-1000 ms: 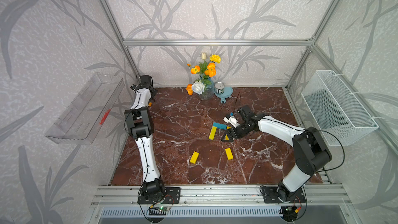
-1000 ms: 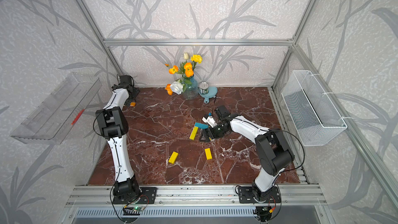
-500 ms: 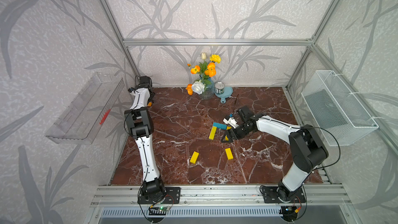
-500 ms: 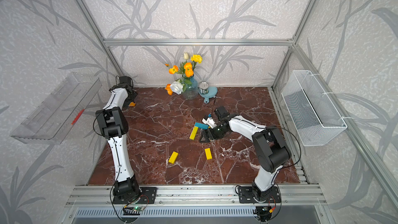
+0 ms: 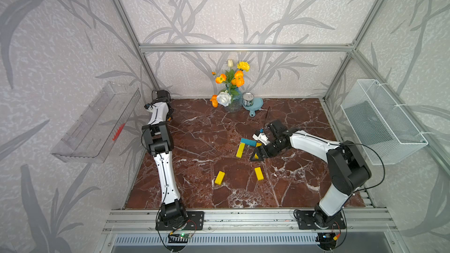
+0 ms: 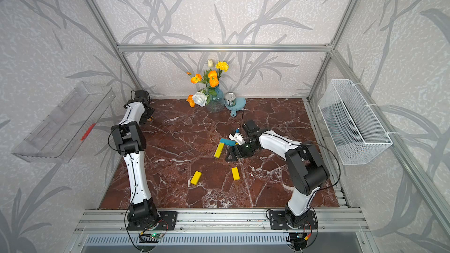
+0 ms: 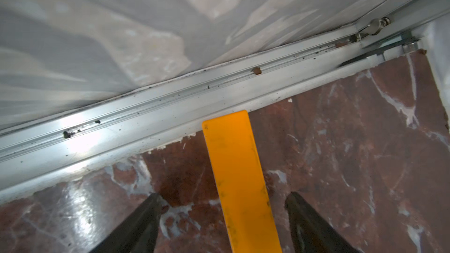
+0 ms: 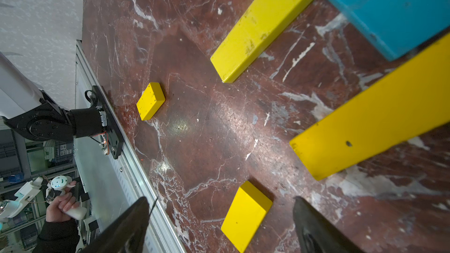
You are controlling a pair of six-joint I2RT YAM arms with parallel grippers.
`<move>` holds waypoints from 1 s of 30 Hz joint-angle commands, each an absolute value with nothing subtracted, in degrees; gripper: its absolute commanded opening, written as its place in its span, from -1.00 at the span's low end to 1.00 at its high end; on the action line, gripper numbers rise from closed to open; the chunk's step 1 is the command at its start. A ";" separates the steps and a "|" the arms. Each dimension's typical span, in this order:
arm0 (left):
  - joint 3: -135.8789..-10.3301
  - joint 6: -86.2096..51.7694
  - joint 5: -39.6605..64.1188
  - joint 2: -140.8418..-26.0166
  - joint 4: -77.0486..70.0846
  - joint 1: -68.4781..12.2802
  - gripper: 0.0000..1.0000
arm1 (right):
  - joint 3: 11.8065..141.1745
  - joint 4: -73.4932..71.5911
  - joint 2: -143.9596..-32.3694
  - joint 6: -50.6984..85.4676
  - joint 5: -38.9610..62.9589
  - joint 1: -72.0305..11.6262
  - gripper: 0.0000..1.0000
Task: Assemble the letter p with building blocks
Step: Pick up the building block from the center of the board.
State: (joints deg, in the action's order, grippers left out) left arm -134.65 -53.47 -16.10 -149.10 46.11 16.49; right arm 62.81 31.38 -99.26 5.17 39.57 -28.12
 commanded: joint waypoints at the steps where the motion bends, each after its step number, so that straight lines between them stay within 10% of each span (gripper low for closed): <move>1: -135.79 -52.41 -15.68 -150.16 47.94 16.87 0.58 | 64.34 32.37 -100.01 5.84 40.33 -27.91 0.83; 11: -135.92 -51.31 -14.63 -151.30 47.22 17.23 0.49 | 65.66 34.14 -100.35 5.08 39.99 -27.95 0.83; 19: -136.40 -51.21 -13.57 -151.41 46.73 17.22 0.87 | 66.00 34.53 -99.86 5.22 39.75 -27.95 0.83; 30: -141.22 -50.76 -8.67 -154.55 51.33 18.11 0.26 | 66.19 35.00 -99.00 5.56 40.84 -27.94 0.83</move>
State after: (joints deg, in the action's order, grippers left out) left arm -140.81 -51.07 -11.64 -152.27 47.83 17.61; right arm 64.90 33.78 -99.42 5.76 39.68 -28.12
